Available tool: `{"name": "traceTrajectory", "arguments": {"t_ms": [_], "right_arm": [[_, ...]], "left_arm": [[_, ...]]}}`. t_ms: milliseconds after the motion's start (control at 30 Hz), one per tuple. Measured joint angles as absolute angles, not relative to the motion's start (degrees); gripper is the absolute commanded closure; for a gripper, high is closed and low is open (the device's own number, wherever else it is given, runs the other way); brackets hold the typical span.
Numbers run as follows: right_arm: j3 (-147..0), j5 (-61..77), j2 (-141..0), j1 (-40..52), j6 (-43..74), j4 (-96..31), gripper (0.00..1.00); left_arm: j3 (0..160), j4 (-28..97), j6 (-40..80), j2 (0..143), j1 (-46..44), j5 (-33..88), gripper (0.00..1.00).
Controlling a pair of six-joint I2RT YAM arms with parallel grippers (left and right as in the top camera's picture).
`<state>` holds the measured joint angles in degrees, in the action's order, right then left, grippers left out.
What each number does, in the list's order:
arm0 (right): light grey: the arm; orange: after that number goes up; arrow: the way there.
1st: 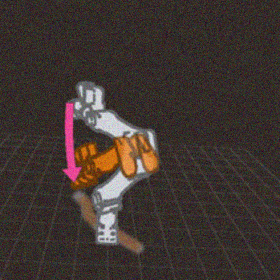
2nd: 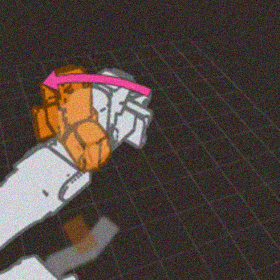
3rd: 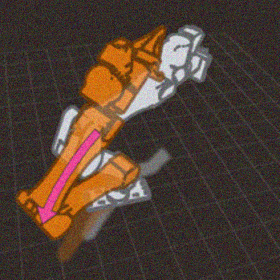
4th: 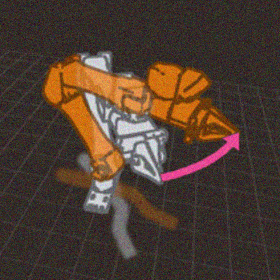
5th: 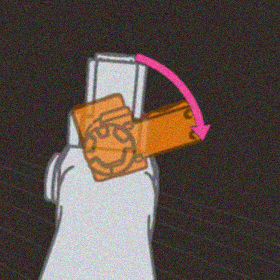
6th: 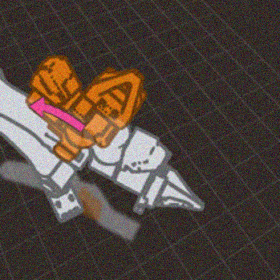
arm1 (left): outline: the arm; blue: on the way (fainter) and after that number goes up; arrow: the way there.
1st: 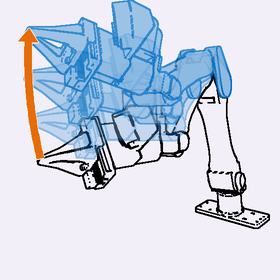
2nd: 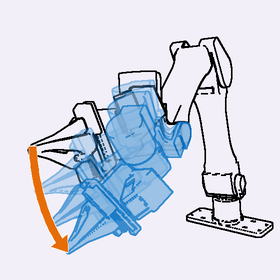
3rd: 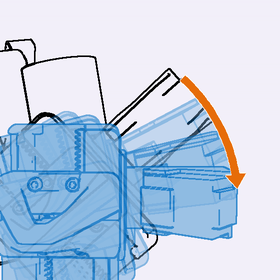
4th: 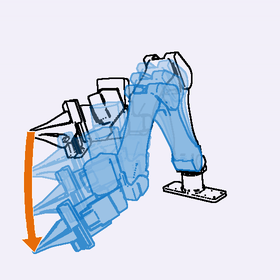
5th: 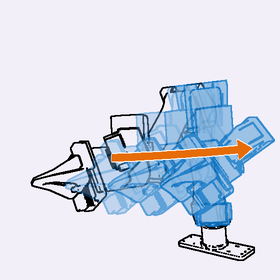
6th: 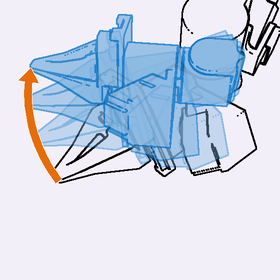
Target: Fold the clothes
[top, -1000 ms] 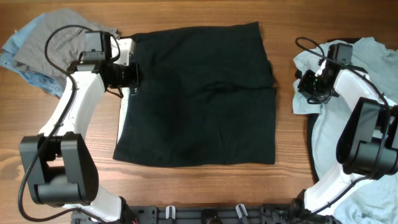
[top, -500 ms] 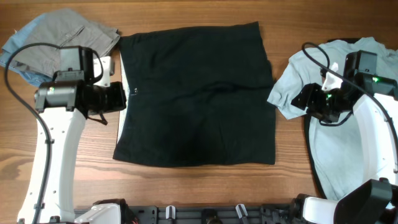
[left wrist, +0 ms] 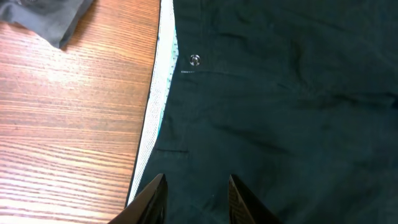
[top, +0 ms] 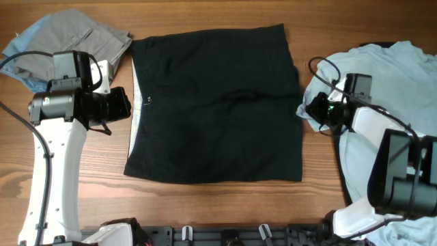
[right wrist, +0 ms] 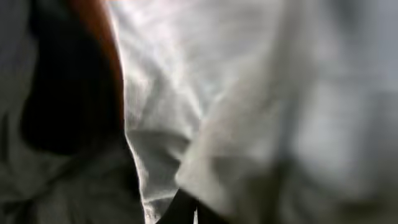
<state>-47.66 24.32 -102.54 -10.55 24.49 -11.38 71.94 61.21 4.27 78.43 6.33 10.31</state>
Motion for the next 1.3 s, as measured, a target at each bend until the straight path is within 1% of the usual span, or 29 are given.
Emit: {"name": "traceTrajectory", "arguments": {"t_ms": [67, 167, 200, 233, 267, 300, 333, 400, 467, 533, 600, 667, 733, 800, 833, 867, 933, 967, 1033, 1067, 1133, 1200, 1233, 1267, 1300], "right_arm": [[-49.4, 18.2, -101.6, -11.8, 26.8, -16.5, 0.96], [-50.3, 10.5, -99.7, -16.9, 25.7, -21.8, 0.91], [-50.2, 7.2, -98.7, -18.6, 25.5, -23.6, 0.72], [-50.2, 6.2, -98.3, -19.0, 25.5, -23.8, 0.62], [-50.0, 6.2, -96.6, -19.5, 24.3, -24.1, 0.49], [-50.0, 6.7, -94.6, -19.6, 23.3, -24.1, 0.44], [-50.0, 8.4, -93.1, -19.7, 21.5, -24.2, 0.41], [-50.0, 15.0, -86.5, -19.7, 16.5, -24.8, 0.27], [-50.0, 20.9, -77.7, -19.7, 14.5, -26.6, 0.27], [-50.3, 24.6, -68.5, -19.7, 15.0, -33.1, 0.32], [-50.8, 26.0, -64.8, -19.7, 15.4, -43.3, 0.36], [-50.5, 26.6, -64.4, -19.6, 15.3, -53.5, 0.39], [-48.3, 26.6, -66.2, -18.8, 15.3, -58.9, 0.49], [-44.7, 26.5, -69.2, -17.6, 16.5, -59.4, 0.61], [-42.2, 26.4, -71.4, -17.1, 17.8, -58.9, 0.61], [-40.7, 26.3, -72.7, -17.0, 18.6, -58.4, 0.7], [-37.4, 25.8, -75.9, -17.0, 19.7, -56.9, 0.7], [-36.2, 25.7, -77.3, -17.0, 20.2, -56.3, 0.69], [-35.0, 25.6, -79.4, -17.0, 20.6, -55.4, 0.53], [-34.5, 25.5, -80.3, -17.0, 21.1, -54.6, 0.49], [-33.0, 26.7, -80.4, -16.9, 20.5, -51.2, 0.47], [-31.1, 29.1, -80.4, -16.0, 18.7, -48.9, 0.4], [-30.5, 29.6, -80.4, -15.4, 18.3, -48.2, 0.4], [-30.1, 30.7, -80.4, -14.8, 18.9, -47.3, 0.43], [-29.8, 31.2, -80.4, -13.4, 19.3, -46.7, 0.55]], "left_arm": [[71.9, 61.3, 4.3, 78.4, 6.3, 10.3, 0.68], [71.9, 61.3, 4.4, 78.4, 6.3, 10.3, 0.64], [71.9, 61.2, 4.4, 78.4, 6.3, 10.3, 0.57], [71.9, 61.3, 4.5, 78.4, 6.3, 10.3, 0.56], [71.9, 61.3, 4.5, 78.4, 6.3, 10.3, 0.54], [71.9, 61.3, 4.8, 78.4, 6.3, 10.4, 0.49], [71.9, 61.3, 4.9, 78.4, 6.3, 10.4, 0.49], [71.9, 61.3, 5.1, 78.4, 6.3, 10.5, 0.41], [71.9, 61.3, 5.1, 78.4, 6.3, 10.5, 0.41], [71.9, 62.2, 5.1, 78.4, 6.4, 10.5, 0.48], [72.0, 63.9, 5.2, 78.4, 6.4, 10.5, 0.49], [71.9, 65.7, 5.8, 78.4, 6.9, 10.5, 0.53], [71.9, 67.2, 8.0, 78.4, 8.8, 10.5, 0.56], [71.9, 68.6, 9.8, 78.4, 11.4, 10.5, 0.62], [71.9, 69.4, 10.7, 78.4, 13.3, 10.5, 0.63], [71.9, 69.6, 11.1, 78.4, 14.4, 10.5, 0.65], [71.0, 70.3, 11.6, 78.4, 16.5, 10.5, 0.65], [69.9, 70.3, 11.7, 78.4, 17.1, 10.5, 0.65], [67.2, 69.3, 11.9, 78.4, 17.8, 10.5, 0.64], [65.4, 68.0, 12.0, 78.5, 17.9, 10.5, 0.62], [63.8, 66.7, 12.1, 78.5, 17.9, 10.5, 0.6], [63.3, 65.8, 12.3, 78.5, 17.9, 10.5, 0.58], [63.3, 65.8, 12.4, 78.5, 17.9, 10.5, 0.58], [63.3, 65.7, 12.4, 78.5, 17.9, 10.5, 0.58], [63.2, 65.6, 12.4, 78.5, 17.9, 10.5, 0.58]]}}
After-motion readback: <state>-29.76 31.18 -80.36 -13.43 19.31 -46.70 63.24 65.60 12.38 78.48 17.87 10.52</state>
